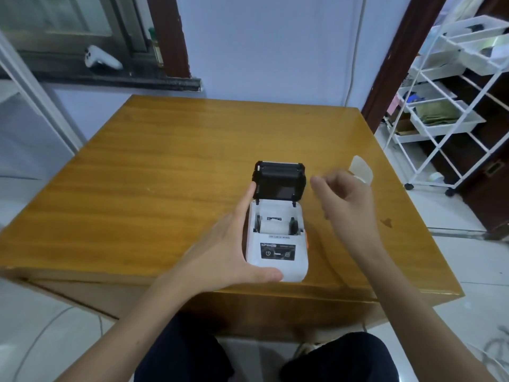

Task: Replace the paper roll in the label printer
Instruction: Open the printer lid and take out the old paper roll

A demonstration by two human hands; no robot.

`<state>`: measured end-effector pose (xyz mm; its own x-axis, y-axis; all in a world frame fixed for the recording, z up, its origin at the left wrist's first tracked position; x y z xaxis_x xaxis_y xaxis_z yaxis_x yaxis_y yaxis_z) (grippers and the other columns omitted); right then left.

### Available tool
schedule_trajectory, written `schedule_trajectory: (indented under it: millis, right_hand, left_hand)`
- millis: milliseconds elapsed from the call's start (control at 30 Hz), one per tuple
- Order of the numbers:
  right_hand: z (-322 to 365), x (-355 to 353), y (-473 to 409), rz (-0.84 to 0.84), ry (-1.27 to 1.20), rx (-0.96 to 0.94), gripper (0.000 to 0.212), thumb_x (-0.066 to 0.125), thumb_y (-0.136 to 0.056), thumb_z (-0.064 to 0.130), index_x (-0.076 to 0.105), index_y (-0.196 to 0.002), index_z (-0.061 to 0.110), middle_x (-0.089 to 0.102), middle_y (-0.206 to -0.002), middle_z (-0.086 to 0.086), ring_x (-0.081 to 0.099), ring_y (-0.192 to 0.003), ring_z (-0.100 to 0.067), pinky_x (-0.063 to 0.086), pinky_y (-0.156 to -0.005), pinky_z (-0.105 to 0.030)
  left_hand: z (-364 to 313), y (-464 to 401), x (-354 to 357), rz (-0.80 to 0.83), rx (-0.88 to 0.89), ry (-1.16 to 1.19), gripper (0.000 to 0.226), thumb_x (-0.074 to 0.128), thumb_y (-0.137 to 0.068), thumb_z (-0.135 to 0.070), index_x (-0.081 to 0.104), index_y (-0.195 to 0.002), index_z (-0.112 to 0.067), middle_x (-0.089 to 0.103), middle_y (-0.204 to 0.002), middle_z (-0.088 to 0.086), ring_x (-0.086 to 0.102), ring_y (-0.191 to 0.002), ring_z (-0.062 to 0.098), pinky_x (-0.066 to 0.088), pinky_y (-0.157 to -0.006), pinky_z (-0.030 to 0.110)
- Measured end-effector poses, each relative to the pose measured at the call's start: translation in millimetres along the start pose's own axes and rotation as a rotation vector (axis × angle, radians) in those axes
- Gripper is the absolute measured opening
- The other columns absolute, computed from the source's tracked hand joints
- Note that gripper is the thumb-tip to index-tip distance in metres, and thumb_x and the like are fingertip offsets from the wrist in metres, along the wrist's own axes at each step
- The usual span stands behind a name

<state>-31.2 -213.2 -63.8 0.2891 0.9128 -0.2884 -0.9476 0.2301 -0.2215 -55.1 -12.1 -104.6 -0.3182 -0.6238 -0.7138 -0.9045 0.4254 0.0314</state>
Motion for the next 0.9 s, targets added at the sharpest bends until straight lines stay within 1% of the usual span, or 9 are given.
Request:
schedule_trajectory:
  millis: [100,200,267,333,433,567,667,800,900]
  right_hand:
    - [9,20,8,0.283,0.125,-0.081,0.015,0.067,-0.087,0.025,0.074,-0.078,0.015,0.069,-0.069,0.01,0.056,-0.059,-0.017,0.047,-0.056,-0.03]
    - [2,39,9,0.521,0.328,-0.051,0.015,0.073,-0.084,0.03,0.077,-0.096,0.023,0.072,-0.079,0.014,0.065,-0.065,-0.004,0.052,-0.056,-0.023]
    - [-1,44,5,0.59,0.432,-0.02,0.024,0.075,-0.081,0.033,0.077,-0.104,0.024,0.071,-0.085,0.019,0.065,-0.075,0.004,0.052,-0.066,-0.02]
    - [0,47,0,0.636,0.476,0.006,0.024,0.077,-0.079,0.034,0.078,-0.101,0.027,0.075,-0.089,0.017,0.067,-0.083,0.002,0.056,-0.076,-0.025]
    - [1,52,-3,0.693,0.522,0.037,0.018,0.078,-0.077,0.036,0.079,-0.095,0.031,0.077,-0.086,0.016,0.069,-0.085,0.001,0.059,-0.082,-0.035]
    - [-2,54,-4,0.71,0.541,0.045,0.017,0.077,-0.075,0.04,0.08,-0.09,0.033,0.077,-0.084,0.015,0.07,-0.086,-0.003,0.059,-0.083,-0.04]
    - [-2,54,-3,0.707,0.504,0.028,0.013,0.077,-0.077,0.036,0.08,-0.087,0.029,0.077,-0.083,0.01,0.07,-0.085,-0.008,0.058,-0.082,-0.043]
    - [0,48,-2,0.638,0.261,0.031,0.009,0.074,-0.083,0.024,0.08,-0.089,0.02,0.078,-0.081,0.003,0.071,-0.074,-0.01,0.058,-0.068,-0.035]
    - [2,33,1,0.469,0.017,0.01,0.012,0.072,-0.085,0.02,0.079,-0.094,0.018,0.079,-0.087,0.0,0.071,-0.079,-0.027,0.057,-0.069,-0.039]
  left_hand:
    - [1,0,1,0.001,-0.01,-0.001,0.138,0.082,-0.052,-0.068,-0.036,-0.124,-0.07,0.022,-0.157,-0.027,0.037,-0.137,0.004,0.04,-0.108,0.043]
    - [2,0,1,0.001,-0.008,-0.001,0.137,0.081,-0.052,-0.069,-0.034,-0.127,-0.068,0.024,-0.157,-0.026,0.039,-0.135,0.005,0.042,-0.106,0.044]
    - [3,0,1,0.001,-0.012,-0.005,0.137,0.081,-0.053,-0.069,-0.033,-0.127,-0.068,0.024,-0.156,-0.026,0.04,-0.134,0.005,0.043,-0.105,0.044]
    - [2,0,1,0.005,-0.014,-0.015,0.135,0.081,-0.053,-0.069,-0.034,-0.125,-0.07,0.025,-0.156,-0.026,0.042,-0.132,0.005,0.044,-0.104,0.042]
    - [2,0,0,0.003,-0.014,-0.02,0.134,0.08,-0.053,-0.069,-0.033,-0.124,-0.071,0.026,-0.156,-0.025,0.04,-0.133,0.004,0.043,-0.105,0.042]
    - [2,0,0,0.009,-0.012,-0.02,0.133,0.081,-0.054,-0.067,-0.031,-0.126,-0.07,0.023,-0.157,-0.025,0.036,-0.137,0.003,0.04,-0.107,0.041]
    - [1,0,-1,0.007,-0.018,-0.023,0.132,0.081,-0.054,-0.067,-0.031,-0.125,-0.071,0.023,-0.157,-0.024,0.035,-0.137,0.004,0.039,-0.107,0.041]
    - [2,0,-2,0.014,-0.03,-0.011,0.132,0.081,-0.054,-0.068,-0.03,-0.125,-0.072,0.024,-0.157,-0.025,0.038,-0.135,0.005,0.042,-0.106,0.044]
    - [1,0,-1,0.019,-0.035,-0.005,0.132,0.081,-0.054,-0.068,-0.031,-0.122,-0.073,0.021,-0.158,-0.026,0.037,-0.136,0.005,0.041,-0.107,0.046]
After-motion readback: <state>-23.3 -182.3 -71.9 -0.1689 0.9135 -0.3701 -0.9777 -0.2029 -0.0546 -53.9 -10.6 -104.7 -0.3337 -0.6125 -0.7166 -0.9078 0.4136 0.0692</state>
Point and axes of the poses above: each hand's wrist, its own y-axis away from the middle knuckle, its own x-axis out of the palm, z = x × y, the point moved 6 cm from there along -y, towards the middle knuckle
